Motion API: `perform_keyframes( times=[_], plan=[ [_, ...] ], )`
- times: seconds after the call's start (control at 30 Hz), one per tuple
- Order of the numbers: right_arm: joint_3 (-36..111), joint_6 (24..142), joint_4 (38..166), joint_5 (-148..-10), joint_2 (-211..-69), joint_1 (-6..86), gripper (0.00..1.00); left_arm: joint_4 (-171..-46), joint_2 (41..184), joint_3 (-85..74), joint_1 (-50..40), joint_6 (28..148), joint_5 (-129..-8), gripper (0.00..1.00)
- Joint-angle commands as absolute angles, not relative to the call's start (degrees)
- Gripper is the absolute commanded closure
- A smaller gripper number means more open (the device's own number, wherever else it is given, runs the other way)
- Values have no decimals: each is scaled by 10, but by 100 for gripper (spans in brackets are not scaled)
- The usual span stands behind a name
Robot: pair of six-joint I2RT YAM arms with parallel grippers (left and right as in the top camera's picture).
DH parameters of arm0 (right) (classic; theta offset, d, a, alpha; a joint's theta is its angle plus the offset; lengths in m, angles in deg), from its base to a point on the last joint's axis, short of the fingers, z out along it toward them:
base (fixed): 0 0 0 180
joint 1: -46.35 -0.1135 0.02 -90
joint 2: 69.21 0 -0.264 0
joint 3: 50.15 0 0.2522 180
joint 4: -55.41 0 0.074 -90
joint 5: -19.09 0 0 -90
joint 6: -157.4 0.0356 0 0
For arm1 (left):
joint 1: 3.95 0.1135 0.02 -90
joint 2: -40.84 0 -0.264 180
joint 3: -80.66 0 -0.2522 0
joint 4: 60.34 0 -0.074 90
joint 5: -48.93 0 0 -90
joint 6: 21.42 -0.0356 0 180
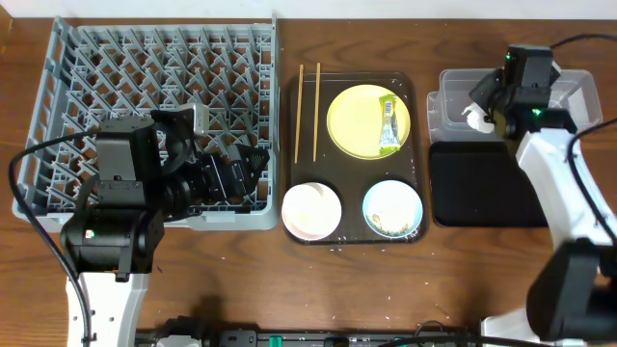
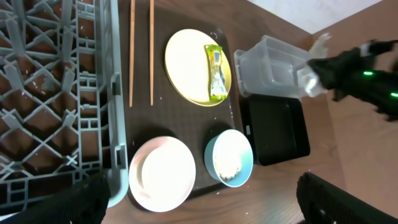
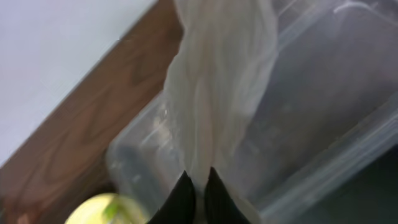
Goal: Sort waste into correct bins and load items into the dishwasher
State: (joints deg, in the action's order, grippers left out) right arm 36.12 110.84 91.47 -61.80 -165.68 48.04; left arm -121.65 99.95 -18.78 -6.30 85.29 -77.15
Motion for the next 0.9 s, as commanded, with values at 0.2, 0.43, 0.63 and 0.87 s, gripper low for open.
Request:
perform_keyframes(
  times=[0.2, 0.43, 0.63, 0.87],
  plan=[
    [357, 1058, 816, -724, -1675, 493, 38, -1216, 998, -176, -63, 852, -779, 4],
    [357, 888, 894, -890, -1606, 408, 46, -1216, 998, -176, -63, 852, -779, 4],
    [350, 846, 982, -654, -1665, 274, 27, -1216, 998, -176, -63, 852, -779, 4],
    [350, 858, 869, -557, -1789, 254, 29, -1216, 998, -176, -63, 852, -780, 3]
  ],
)
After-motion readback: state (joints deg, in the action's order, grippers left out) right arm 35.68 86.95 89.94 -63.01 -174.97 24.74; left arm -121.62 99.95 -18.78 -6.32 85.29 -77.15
